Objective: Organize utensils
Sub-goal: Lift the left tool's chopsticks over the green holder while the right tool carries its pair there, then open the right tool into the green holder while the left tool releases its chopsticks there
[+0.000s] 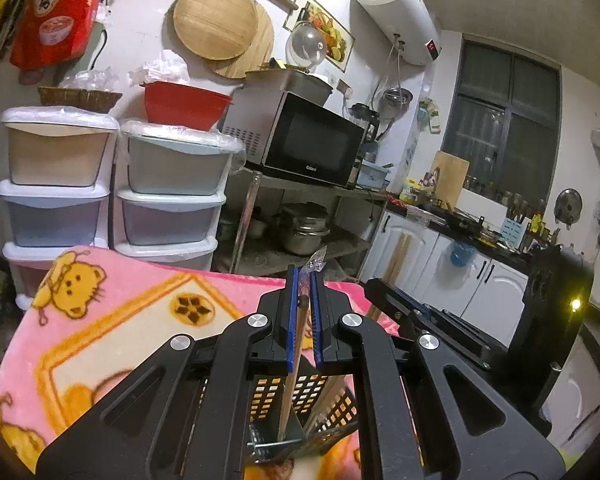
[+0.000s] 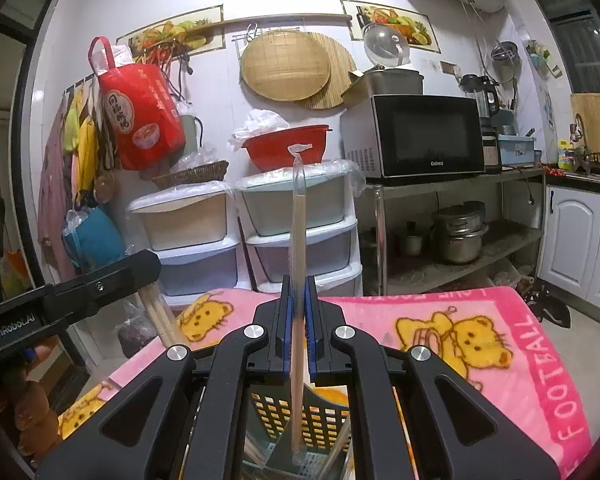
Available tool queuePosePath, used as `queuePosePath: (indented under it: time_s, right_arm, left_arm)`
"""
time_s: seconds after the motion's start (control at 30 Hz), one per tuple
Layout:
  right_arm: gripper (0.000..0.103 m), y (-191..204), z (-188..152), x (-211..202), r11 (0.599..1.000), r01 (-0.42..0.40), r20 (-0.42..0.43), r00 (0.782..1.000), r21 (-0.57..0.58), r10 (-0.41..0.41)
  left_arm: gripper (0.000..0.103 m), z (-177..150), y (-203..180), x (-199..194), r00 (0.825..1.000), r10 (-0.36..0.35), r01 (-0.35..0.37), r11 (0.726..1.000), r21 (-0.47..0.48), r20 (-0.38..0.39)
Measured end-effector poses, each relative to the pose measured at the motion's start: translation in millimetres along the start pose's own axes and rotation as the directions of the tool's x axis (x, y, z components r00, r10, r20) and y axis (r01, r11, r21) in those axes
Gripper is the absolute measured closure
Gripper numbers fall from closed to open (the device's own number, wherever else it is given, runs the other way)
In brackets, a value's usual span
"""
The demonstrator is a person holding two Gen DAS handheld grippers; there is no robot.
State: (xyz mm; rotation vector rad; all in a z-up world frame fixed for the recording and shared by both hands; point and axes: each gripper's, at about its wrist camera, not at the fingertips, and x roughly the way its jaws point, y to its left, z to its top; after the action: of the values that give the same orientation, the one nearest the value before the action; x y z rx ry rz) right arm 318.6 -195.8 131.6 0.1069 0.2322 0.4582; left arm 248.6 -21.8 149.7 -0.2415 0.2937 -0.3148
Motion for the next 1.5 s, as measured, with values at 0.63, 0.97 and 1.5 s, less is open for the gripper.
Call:
queuePosePath:
  time_s: [0.63, 0.97, 1.5]
  right_arm:
    - [0.083, -14, -29, 9, 0.998, 0.029, -0.099, 0.995, 0.062, -0.023]
    - [0.076, -25, -37, -8, 0.993, 0.053, -0.136, 0.990, 0.104, -0.039]
    - [0.069, -28, -53, -29, 0.989, 0.107, -0.264, 0.962, 0.107, -0.075]
  left_arm:
    - [0.099, -26, 4, 18, 0.995, 0.031, -0.030, 1.000, 0.009, -0.097]
    - [0.095, -31, 8, 13, 0.992, 0.035, -0.037, 0.999, -0.016, -0.119]
    - [0.058, -36, 13, -10, 0.992, 0.041, -0.046, 0.998, -0.036, -0.123]
